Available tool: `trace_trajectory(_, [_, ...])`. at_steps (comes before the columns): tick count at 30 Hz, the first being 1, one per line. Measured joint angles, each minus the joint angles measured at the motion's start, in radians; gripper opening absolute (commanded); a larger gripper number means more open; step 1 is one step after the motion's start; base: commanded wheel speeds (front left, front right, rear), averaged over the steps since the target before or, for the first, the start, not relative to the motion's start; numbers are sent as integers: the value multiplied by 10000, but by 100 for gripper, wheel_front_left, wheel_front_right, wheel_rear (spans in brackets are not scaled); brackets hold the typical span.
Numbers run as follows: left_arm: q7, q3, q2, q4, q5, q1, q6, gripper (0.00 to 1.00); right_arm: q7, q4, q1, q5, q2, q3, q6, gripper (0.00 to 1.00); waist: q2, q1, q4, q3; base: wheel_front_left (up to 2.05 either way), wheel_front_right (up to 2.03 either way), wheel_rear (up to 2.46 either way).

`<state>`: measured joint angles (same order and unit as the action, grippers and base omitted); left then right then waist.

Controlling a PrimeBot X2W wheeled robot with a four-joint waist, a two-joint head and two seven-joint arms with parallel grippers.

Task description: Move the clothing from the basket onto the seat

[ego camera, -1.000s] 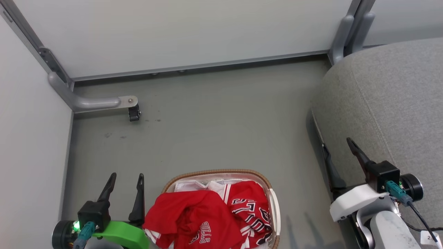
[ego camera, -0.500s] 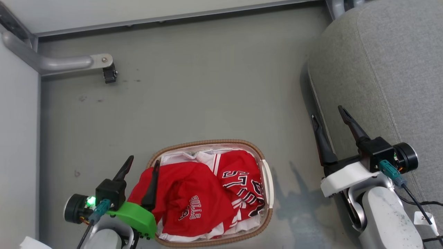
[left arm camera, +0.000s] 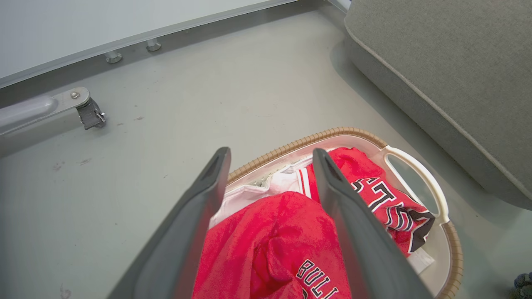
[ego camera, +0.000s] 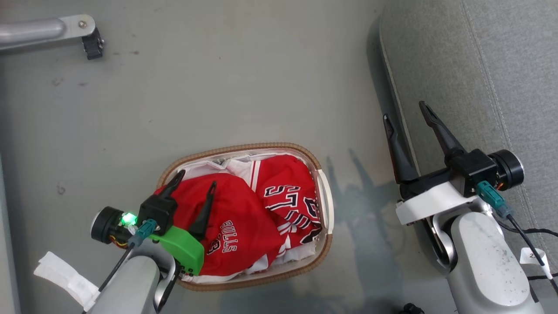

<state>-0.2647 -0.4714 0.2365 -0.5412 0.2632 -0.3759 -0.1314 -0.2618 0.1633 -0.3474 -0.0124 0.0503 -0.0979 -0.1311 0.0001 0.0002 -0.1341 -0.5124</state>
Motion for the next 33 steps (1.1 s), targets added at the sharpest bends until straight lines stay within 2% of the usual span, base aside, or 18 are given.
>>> trace_trajectory(20, [0, -2272, 930, -2199, 280, -2117, 0, 100, 2, -531, -371, -165, -2, -13, -2, 100, 0, -1, -683, -2270, 0, 0, 0])
trace_trajectory(26, [-2, -2790, 1001, -3085, 560, -2635, 0, 100, 2, -579, -330, -278, 0, 6, -2, 100, 0, -1, -839, -2718, 0, 0, 0])
trace_trajectory(33, [-2, -3647, 1043, -4138, 341, -3518, 0, 100, 2, -616, -319, -516, 0, 38, -2, 100, 0, -1, -966, -3092, 0, 0, 0])
